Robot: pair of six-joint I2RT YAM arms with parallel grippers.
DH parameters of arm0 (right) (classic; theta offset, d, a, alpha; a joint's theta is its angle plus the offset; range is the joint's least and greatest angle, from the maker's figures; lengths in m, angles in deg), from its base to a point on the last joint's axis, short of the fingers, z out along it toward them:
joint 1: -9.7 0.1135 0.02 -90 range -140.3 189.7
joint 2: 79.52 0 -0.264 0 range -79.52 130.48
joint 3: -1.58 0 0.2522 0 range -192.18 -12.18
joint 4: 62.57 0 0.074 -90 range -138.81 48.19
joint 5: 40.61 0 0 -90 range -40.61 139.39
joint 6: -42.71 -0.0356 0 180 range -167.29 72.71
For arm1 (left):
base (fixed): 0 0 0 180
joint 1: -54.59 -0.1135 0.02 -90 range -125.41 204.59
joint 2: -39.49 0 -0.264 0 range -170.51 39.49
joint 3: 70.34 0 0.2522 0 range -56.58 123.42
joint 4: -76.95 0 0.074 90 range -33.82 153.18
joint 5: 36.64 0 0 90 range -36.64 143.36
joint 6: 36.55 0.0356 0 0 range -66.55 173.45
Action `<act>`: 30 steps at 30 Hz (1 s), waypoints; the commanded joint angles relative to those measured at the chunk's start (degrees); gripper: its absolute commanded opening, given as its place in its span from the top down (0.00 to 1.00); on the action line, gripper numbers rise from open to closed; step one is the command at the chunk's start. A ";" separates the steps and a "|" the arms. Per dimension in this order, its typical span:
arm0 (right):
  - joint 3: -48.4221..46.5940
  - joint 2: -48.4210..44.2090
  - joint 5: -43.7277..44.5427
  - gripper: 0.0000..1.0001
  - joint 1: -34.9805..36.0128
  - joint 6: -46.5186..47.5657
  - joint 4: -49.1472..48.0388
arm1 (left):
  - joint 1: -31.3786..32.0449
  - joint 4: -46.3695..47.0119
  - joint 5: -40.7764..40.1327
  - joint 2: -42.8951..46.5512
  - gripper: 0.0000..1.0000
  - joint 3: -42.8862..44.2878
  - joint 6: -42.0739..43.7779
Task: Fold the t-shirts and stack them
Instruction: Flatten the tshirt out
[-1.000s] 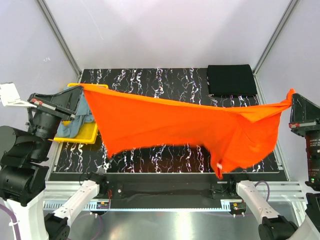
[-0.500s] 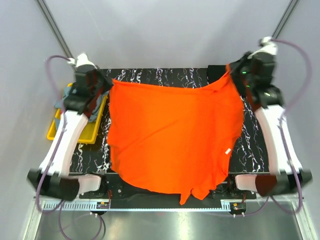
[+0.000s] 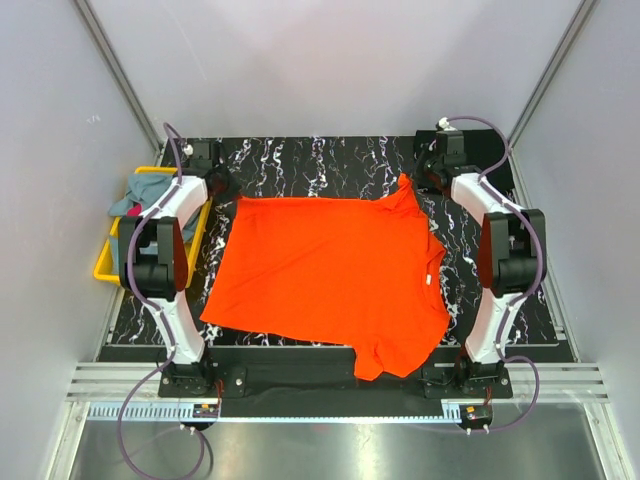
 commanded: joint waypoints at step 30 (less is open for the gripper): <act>-2.76 8.05 -2.44 0.98 -0.29 -17.61 -7.56 | -4.99 -1.76 7.23 5.12 1.00 3.09 2.64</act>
